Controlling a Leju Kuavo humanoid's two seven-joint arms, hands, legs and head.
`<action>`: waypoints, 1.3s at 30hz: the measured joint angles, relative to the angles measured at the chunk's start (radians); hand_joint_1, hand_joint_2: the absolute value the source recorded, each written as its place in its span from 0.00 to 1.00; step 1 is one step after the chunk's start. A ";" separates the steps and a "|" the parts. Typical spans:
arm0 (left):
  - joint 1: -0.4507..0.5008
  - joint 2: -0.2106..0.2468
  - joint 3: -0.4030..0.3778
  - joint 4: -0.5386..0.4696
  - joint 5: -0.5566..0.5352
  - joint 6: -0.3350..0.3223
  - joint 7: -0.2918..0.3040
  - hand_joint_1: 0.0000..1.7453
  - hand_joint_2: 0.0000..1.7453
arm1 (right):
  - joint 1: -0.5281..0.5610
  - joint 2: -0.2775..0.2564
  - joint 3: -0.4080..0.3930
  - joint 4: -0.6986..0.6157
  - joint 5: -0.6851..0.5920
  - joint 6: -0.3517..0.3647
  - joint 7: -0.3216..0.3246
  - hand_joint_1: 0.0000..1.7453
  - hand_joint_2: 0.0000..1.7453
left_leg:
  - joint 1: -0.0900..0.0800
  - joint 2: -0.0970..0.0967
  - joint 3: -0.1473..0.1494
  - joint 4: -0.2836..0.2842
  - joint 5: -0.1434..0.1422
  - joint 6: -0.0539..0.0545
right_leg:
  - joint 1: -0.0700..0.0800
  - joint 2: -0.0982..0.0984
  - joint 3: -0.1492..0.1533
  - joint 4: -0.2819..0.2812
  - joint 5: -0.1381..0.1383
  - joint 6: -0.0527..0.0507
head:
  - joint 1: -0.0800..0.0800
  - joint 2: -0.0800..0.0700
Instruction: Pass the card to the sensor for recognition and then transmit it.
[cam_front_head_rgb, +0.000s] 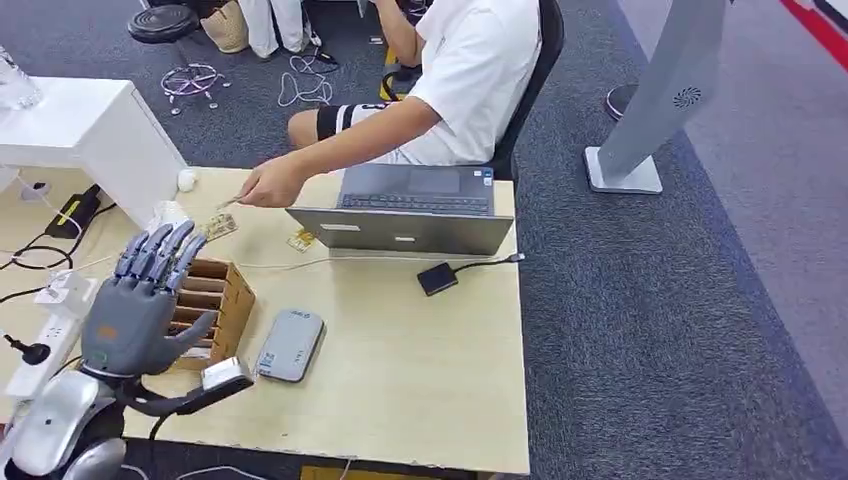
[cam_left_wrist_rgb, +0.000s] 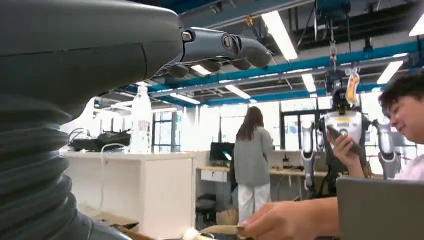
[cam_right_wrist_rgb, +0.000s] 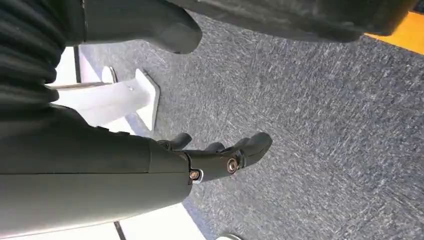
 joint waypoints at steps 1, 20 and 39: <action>0.018 0.003 0.008 -0.017 0.002 -0.003 0.000 0.00 1.00 | 0.000 0.000 0.000 0.000 0.000 0.000 0.000 0.00 1.00 | 0.000 -0.001 0.000 0.000 0.000 0.000 | 0.000 -0.001 0.000 0.000 0.000 0.000 | 0.000 0.000; 0.230 0.135 0.145 -0.075 0.137 -0.257 0.072 0.00 1.00 | 0.000 0.000 -0.002 0.002 -0.019 0.000 0.007 0.00 1.00 | 0.000 -0.003 0.000 0.000 0.001 0.000 | 0.000 -0.003 0.001 0.000 0.000 0.000 | 0.000 0.000; 0.153 0.100 0.161 0.074 0.130 -0.290 0.092 0.00 1.00 | -0.003 0.000 -0.002 0.002 -0.012 0.013 0.009 0.00 1.00 | 0.000 -0.003 0.000 0.000 0.001 0.000 | 0.000 -0.003 0.001 0.000 0.000 0.000 | 0.000 0.000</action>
